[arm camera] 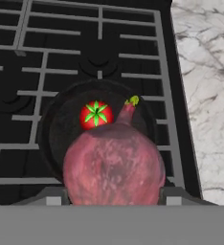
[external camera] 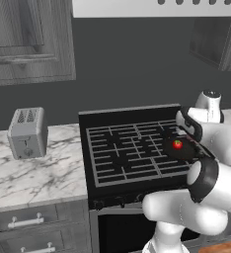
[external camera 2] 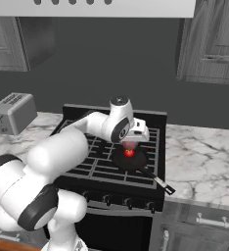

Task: Place the pan on the front right burner on the stove. Then place the tomato and the onion in the pan and turn on the front right burner.

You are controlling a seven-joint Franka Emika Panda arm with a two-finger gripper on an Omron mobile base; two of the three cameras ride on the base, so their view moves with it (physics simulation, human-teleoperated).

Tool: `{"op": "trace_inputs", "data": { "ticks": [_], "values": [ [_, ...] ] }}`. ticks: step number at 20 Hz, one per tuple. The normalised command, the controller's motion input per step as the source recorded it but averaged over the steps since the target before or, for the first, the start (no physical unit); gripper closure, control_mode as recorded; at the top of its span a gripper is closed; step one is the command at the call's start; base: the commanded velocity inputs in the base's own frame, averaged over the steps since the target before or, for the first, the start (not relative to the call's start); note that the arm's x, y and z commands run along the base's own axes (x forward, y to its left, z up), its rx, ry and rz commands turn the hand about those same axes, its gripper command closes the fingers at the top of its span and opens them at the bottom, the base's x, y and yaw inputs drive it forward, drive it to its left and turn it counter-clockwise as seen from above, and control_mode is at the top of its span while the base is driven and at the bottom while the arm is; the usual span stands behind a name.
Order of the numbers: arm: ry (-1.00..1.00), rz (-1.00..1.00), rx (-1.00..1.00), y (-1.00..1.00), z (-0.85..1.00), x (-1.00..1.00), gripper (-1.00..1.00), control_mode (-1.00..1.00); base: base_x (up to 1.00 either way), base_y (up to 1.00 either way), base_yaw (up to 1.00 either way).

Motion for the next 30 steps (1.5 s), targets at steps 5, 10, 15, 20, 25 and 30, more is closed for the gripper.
{"op": "trace_inputs", "data": {
  "ticks": [5, 10, 15, 20, 25, 30],
  "values": [
    [0.00, -0.05, -0.01, 0.00, -0.07, 0.08, 1.00, -1.00, 0.00, 0.00, 0.00],
    [0.00, -0.02, 0.00, 0.00, -0.21, 0.00, 1.00, -1.00, 0.00, 0.00, 0.00],
    [0.00, -0.01, 0.00, 0.00, -0.29, 0.00, 1.00, -1.00, 0.00, 0.00, 0.00],
    [0.00, -0.01, 0.00, 0.00, -0.45, 0.00, 1.00, -1.00, 0.00, 0.00, 0.00],
    [0.00, -0.02, 0.00, 0.00, -0.42, 0.00, 1.00, -1.00, 0.00, 0.00, 0.00],
    [0.00, -0.02, 0.00, 0.00, -0.18, 0.01, 1.00, -1.00, 0.00, 0.00, 0.00]
  ]
}}
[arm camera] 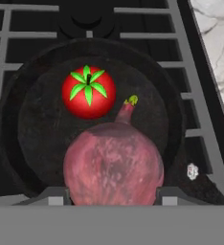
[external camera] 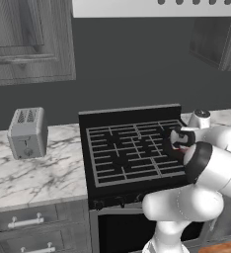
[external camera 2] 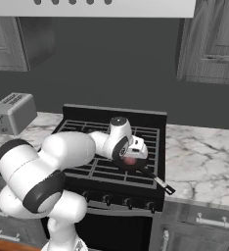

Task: Place the pan on the front right burner on the stove. Then place the tomato and the onion in the pan and turn on the front right burner.

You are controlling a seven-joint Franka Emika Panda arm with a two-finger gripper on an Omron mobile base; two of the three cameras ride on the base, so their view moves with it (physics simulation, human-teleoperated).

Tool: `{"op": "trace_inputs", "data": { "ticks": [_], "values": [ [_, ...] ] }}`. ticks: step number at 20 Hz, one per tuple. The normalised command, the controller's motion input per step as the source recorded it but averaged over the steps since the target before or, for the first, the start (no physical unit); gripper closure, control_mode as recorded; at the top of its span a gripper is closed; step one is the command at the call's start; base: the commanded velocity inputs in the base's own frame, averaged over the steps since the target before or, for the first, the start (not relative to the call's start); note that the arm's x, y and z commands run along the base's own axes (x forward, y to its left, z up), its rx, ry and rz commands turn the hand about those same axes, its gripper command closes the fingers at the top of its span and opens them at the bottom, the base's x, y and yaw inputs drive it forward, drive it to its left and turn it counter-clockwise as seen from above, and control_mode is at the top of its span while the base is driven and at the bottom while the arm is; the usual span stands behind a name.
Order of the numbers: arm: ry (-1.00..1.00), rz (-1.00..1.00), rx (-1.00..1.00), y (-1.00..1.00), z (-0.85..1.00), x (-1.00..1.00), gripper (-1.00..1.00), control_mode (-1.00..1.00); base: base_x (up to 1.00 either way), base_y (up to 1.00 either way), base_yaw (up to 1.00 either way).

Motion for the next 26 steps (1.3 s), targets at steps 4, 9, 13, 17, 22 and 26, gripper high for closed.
{"op": "trace_inputs", "data": {
  "ticks": [4, 9, 13, 17, 22, 26],
  "values": [
    [0.02, -0.02, 0.00, 0.00, 0.00, 0.17, 1.00, -1.00, 0.00, 0.00, 0.00],
    [0.06, -0.03, 0.00, 0.00, 0.00, 0.29, 1.00, -1.00, 0.00, 0.00, 0.00],
    [0.03, -0.03, 0.00, 0.00, 0.00, 0.28, 1.00, -1.00, 0.00, 0.00, 0.00],
    [0.02, 0.00, 0.00, 0.00, -0.09, 0.03, 1.00, -1.00, 0.00, 0.00, 0.00],
    [0.00, 0.00, 0.00, 0.00, -0.15, -0.01, 1.00, -1.00, 0.00, 0.00, 0.00],
    [0.00, 0.00, 0.00, 0.00, -0.17, 0.00, 1.00, -1.00, 0.00, 0.00, 0.00]
  ]
}}
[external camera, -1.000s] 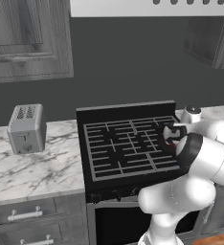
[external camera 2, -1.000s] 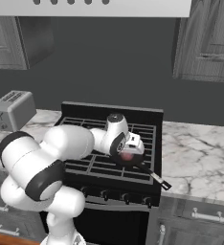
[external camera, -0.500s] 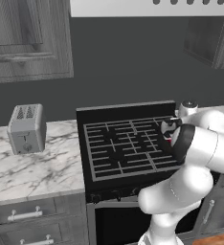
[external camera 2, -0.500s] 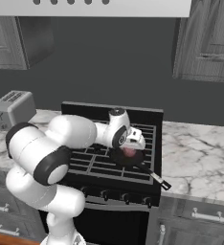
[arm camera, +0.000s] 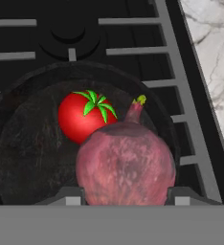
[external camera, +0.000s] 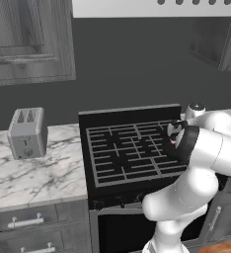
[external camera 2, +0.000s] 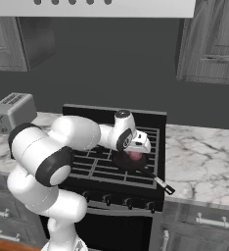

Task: Place the pan on the front right burner on the stove. Then place the tomato and the onion in the pan and turn on the front right burner.

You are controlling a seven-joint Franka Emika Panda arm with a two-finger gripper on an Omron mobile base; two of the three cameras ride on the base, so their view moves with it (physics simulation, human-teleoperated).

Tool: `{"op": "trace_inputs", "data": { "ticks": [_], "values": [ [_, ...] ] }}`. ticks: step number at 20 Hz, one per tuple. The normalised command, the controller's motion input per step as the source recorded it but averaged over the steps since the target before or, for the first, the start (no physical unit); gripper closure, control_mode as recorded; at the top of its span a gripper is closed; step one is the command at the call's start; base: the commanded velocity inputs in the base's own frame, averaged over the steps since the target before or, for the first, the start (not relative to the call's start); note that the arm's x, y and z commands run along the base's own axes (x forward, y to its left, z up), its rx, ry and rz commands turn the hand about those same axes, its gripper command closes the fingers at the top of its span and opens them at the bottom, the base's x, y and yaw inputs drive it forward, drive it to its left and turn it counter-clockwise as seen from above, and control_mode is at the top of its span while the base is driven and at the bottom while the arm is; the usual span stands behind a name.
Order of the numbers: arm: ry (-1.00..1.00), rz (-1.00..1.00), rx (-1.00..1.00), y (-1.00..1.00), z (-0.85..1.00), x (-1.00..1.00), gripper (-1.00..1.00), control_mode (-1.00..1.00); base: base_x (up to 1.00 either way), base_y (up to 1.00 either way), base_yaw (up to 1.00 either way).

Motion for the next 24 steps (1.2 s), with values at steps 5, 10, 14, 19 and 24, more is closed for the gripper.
{"op": "trace_inputs", "data": {
  "ticks": [5, 10, 14, 19, 24],
  "values": [
    [0.00, 0.00, 0.00, 0.00, -0.31, 0.00, 1.00, -1.00, 0.00, 0.00, 0.00],
    [0.00, 0.00, 0.00, 0.00, -0.27, -0.11, 1.00, -1.00, 0.00, 0.00, 0.00],
    [0.00, 0.00, 0.00, 0.06, -0.02, -0.41, 1.00, -1.00, 0.00, 0.00, 0.00],
    [0.00, 0.04, 0.00, 0.33, 0.00, -0.46, 1.00, -1.00, 0.00, 0.00, 0.00],
    [0.00, 0.00, 0.00, 0.32, 0.00, 0.09, 1.00, -1.00, 0.00, 0.00, 0.00]
  ]
}}
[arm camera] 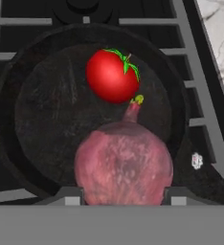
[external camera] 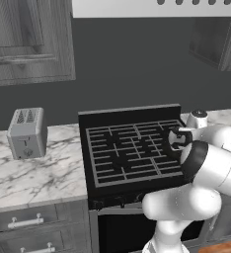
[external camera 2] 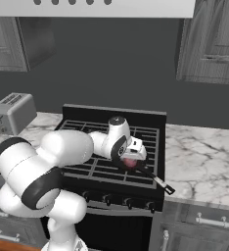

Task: Place the pan on the front right burner on the stove. Then place the tomato and the onion in the pan and turn on the front right burner.

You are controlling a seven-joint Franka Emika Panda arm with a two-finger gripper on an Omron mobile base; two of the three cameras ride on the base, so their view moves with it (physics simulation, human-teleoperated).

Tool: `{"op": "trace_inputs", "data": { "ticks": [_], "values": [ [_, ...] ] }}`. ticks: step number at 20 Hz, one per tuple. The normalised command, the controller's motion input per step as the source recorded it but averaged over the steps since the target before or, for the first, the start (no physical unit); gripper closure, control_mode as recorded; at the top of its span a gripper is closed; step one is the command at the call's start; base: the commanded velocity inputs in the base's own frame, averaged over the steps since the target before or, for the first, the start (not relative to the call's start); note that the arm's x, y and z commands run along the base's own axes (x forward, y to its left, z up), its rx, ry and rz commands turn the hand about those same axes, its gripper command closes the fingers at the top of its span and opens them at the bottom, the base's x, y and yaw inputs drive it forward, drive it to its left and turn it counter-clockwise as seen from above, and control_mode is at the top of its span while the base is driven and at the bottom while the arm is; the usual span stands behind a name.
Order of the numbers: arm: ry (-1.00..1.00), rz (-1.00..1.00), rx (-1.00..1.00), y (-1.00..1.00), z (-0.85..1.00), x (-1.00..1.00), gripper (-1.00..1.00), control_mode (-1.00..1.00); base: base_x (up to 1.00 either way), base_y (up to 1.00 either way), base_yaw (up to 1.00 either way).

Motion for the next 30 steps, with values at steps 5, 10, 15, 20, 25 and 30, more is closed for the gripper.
{"op": "trace_inputs", "data": {
  "ticks": [5, 10, 15, 20, 25, 30],
  "values": [
    [0.00, 0.00, 0.00, 0.10, 0.00, 0.30, 1.00, -1.00, 0.00, 0.00, 0.00],
    [0.00, 0.00, 0.00, 0.00, 0.00, 0.01, 1.00, -1.00, 0.00, 0.00, 0.00],
    [0.00, 0.00, 0.00, 0.00, 0.00, 0.00, 1.00, -1.00, 0.00, 0.00, 0.00],
    [0.00, 0.00, 0.00, 0.09, 0.00, 0.00, -1.00, -1.00, 0.00, 0.00, 0.00],
    [0.00, 0.00, 0.00, 0.00, 0.06, -0.02, -1.00, -1.00, 0.00, 0.00, 0.00],
    [-0.02, 0.00, 0.00, 0.00, 0.26, -0.33, -1.00, -1.00, 0.00, 0.00, 0.00]
  ]
}}
